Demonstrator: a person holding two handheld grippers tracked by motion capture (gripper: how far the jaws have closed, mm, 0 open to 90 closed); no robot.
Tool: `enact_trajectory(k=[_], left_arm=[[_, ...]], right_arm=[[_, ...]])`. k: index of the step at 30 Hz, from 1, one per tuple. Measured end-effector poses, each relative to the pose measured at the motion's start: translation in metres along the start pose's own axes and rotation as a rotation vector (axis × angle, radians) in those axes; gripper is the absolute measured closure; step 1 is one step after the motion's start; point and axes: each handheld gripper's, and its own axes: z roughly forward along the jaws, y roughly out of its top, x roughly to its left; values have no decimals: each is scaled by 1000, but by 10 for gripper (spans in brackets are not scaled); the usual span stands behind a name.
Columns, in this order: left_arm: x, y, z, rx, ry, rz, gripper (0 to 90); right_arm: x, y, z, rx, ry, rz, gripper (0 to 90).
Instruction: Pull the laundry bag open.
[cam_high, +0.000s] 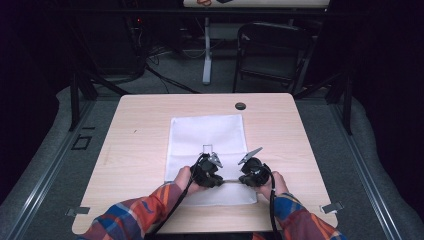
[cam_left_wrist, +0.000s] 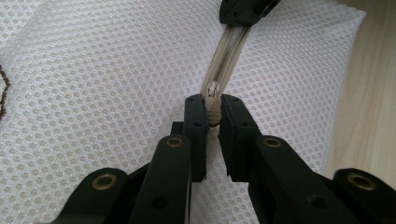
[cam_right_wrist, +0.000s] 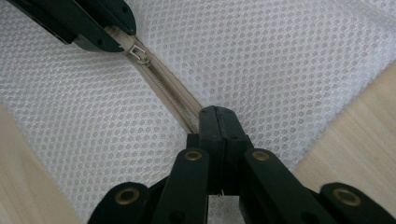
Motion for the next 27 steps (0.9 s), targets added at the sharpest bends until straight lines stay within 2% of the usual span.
enact_trajectory(k=[16, 26, 27], left_arm=[[-3, 1, -4, 3, 16, 31, 818], [-3, -1, -7, 8, 23, 25, 818], [-1, -2, -8, 11, 12, 23, 818]], right_arm=[[-1, -1, 0, -3, 6, 14, 900], [-2, -1, -1, 1, 14, 25, 900], [-2, -1, -1, 3, 15, 25, 900]])
